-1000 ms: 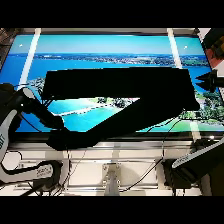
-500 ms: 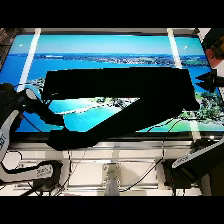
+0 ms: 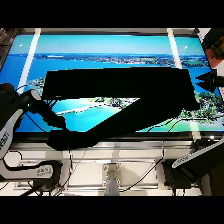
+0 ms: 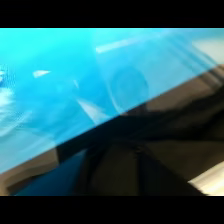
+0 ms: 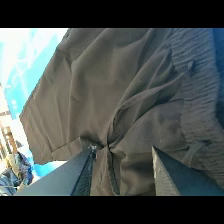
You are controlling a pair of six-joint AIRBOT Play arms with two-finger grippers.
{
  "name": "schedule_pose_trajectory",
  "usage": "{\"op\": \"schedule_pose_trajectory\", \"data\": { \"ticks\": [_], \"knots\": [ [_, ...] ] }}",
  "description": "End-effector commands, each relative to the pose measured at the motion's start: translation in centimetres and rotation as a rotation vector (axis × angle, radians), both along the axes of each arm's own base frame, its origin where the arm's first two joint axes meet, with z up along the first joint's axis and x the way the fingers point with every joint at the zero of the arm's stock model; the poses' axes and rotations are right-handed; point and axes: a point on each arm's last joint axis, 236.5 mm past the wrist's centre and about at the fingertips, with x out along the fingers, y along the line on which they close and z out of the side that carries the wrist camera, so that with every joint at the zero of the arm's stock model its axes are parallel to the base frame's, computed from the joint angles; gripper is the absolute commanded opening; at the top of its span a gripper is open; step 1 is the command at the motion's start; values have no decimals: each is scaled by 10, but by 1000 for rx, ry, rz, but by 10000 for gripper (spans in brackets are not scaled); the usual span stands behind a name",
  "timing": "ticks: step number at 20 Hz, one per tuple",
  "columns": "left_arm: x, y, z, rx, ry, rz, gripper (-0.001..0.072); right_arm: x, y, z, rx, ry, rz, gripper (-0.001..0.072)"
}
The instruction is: Fold the clothes and pants, and hang the long-sleeved shirts on hangers.
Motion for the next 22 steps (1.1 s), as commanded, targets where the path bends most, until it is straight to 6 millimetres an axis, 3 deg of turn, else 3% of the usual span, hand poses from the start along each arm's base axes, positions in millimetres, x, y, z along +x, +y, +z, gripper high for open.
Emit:
{"op": "schedule_pose_trajectory", "data": {
  "ticks": [1,2,4,6,8,11,13,14,16,17,22],
  "knots": [
    [-8,-9,-3,-7,43,-44,118,0,0,0,0,0,-1,408],
    [-10,-13,2,-11,51,-60,8,1,0,-1,-1,0,-2,408],
    [-11,-25,24,-46,60,-88,7,-2,-3,-6,-23,18,-2,409],
    [11,-27,54,-32,-47,-126,7,-17,-14,-26,-101,105,9,409],
    [72,-25,96,11,-326,-75,7,-42,-34,-49,-174,260,-27,409],
    [172,6,192,155,-826,33,7,-79,-53,-62,-187,425,-71,410],
    [211,17,250,194,-1075,99,8,-103,-58,-60,-141,500,-89,410],
    [217,17,261,192,-1125,111,8,-112,-59,-59,-116,527,-99,410],
    [217,17,256,192,-1106,113,8,-128,-59,-56,-72,572,-99,417],
    [216,17,249,186,-1077,136,8,-133,-60,-55,-66,583,-97,456],
    [219,22,205,204,-948,167,8,-132,-56,-55,-49,576,-89,458]
  ]
}}
